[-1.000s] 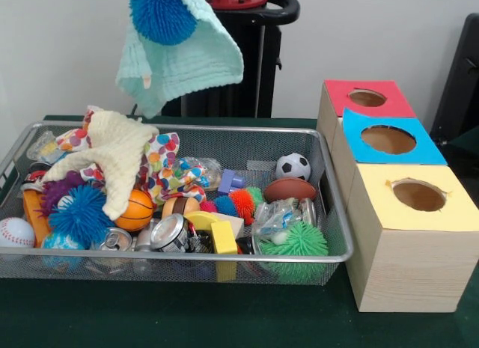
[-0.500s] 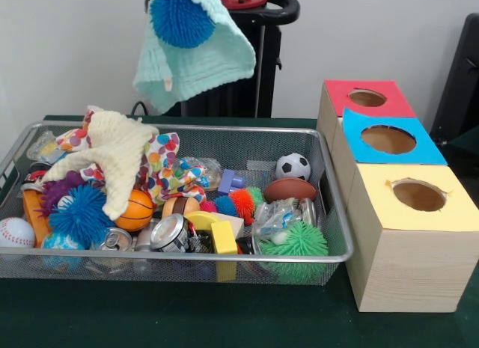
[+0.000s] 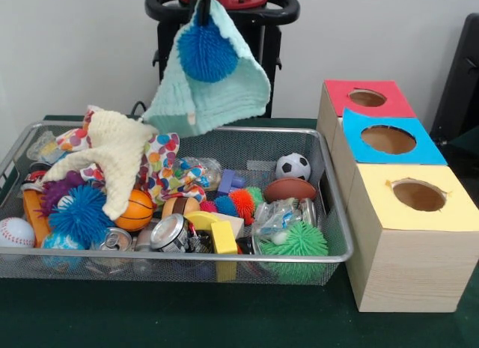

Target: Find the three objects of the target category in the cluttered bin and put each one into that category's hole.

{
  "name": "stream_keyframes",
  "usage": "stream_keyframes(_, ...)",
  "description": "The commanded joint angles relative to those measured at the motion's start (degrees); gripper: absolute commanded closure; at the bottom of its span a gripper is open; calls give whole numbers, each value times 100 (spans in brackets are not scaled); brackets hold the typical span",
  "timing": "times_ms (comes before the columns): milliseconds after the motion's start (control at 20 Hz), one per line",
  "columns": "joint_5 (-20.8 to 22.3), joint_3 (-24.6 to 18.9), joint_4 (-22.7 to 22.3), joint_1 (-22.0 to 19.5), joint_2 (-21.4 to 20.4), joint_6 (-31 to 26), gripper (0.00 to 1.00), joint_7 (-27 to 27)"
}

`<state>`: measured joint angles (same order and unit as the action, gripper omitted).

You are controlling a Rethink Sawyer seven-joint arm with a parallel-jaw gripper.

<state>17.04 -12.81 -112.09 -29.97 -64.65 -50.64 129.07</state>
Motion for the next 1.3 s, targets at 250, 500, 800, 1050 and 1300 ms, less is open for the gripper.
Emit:
stream_keyframes(250, -79, -187, -344, 275, 730, 800, 100, 137)
stream_keyframes(500, -81, -53, -298, 484, 828, 884, 100, 361)
stream_keyframes(800, -61, 8, -164, 558, 1121, 1121, 100, 418)
stream_keyframes(1050, -73, 92, -170, 668, 1210, 1312, 100, 564)
stream_keyframes(1300, -24, 24, -175, 535, 1207, 1476, 0, 272)
